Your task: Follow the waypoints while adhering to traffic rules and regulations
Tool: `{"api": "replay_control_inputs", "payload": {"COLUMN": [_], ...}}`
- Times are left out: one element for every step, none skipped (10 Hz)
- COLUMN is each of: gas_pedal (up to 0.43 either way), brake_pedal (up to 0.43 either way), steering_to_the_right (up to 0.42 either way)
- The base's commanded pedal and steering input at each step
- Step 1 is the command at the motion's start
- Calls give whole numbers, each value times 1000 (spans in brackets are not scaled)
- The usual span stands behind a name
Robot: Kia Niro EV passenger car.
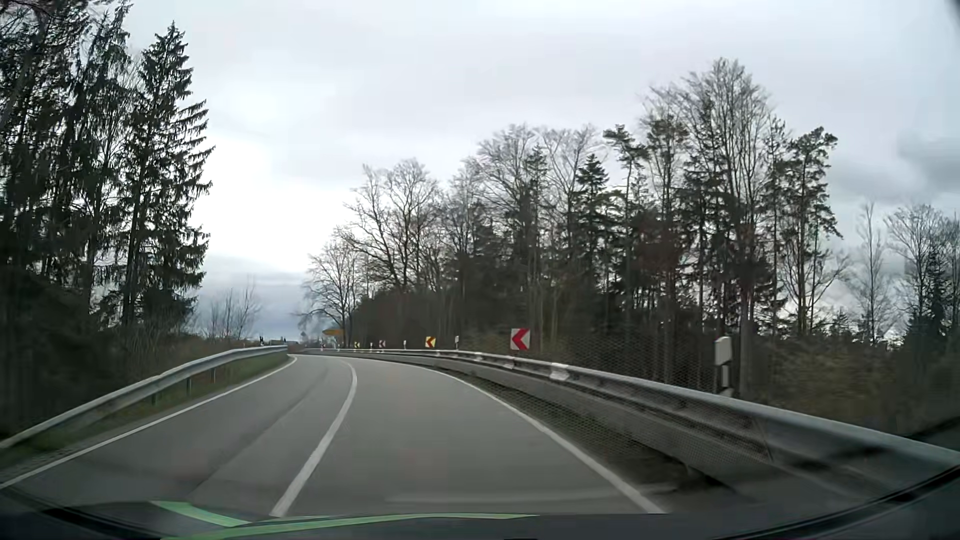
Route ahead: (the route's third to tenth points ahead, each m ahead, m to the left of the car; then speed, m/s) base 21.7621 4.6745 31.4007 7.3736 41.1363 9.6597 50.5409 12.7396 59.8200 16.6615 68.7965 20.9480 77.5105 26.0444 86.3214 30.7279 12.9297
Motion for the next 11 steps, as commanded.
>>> {"api": "replay_control_inputs", "payload": {"gas_pedal": [209, 209, 209, 209, 209, 220, 220, 220, 228, 228, 240], "brake_pedal": [0, 0, 0, 0, 0, 0, 0, 0, 0, 0, 0], "steering_to_the_right": [-71, -68, -66, -63, -61, -58, -53, -47, -41, -37, -33]}}
